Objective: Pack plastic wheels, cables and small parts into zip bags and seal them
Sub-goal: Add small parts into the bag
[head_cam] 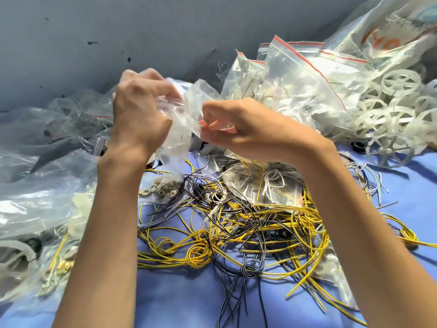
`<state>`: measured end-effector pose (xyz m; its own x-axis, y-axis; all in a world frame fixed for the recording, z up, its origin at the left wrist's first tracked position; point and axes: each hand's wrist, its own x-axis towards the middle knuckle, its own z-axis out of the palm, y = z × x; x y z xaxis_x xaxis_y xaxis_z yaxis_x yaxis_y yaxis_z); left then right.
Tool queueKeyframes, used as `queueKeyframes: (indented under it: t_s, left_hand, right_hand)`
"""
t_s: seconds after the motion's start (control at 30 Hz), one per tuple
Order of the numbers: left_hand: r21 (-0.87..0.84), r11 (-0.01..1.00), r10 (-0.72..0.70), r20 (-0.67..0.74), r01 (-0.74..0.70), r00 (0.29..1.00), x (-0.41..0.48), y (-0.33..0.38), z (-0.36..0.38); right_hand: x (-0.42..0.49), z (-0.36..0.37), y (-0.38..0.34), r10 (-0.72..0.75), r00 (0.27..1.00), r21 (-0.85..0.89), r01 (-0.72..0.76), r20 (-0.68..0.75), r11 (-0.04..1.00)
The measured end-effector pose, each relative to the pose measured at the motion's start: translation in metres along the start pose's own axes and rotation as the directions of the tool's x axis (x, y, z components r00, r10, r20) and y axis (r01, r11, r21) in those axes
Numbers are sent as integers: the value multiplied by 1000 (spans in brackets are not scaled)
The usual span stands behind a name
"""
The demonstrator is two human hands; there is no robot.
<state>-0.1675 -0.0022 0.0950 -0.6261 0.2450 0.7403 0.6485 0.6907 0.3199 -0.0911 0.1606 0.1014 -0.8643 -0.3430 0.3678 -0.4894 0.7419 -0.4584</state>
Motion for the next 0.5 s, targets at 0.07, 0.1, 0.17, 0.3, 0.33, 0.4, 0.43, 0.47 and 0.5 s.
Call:
queueKeyframes:
  t_s: [0.07,0.1,0.17,0.3,0.33,0.4,0.43,0.47,0.5]
  left_hand:
    - [101,990,-106,108,95,989,-1,0,6]
    - [190,968,-200,189,164,961,-1,-3,10]
    - [343,899,-391,351,272,851,-4,-8,14]
    - [426,837,-523,444,343,727,-6,-20,16]
    - [405,845,-520,464,350,717,-5,-23,16]
    - [341,866,-497,512,365,701,-5,-23,18]
    - [271,882,-471,535,385,702,-5,-23,20]
    - [179,892,-439,571,416,694,-4,-23,20]
    - [86,892,-396,623,444,674,-5,-20,18]
  right_hand:
    - [0,1,2,14,998,-43,-11,55,999]
    - [-1,1,4,17,997,-68,-12,81,998]
    - [-2,-1,9,31,996,-92,-23,87,995]
    - [-2,-5,14,27,1000,-94,-29,-16,995]
    - [-1,-6,15,21,999,-88,-24,-36,996]
    - [0,-5,15,16,998,-88,-21,-57,996]
    - [1,-4,15,14,998,-95,-20,-61,995]
    - [2,-3,15,11,998,-104,-18,-64,994]
    - [2,-2,15,6,998,-111,-14,-65,994]
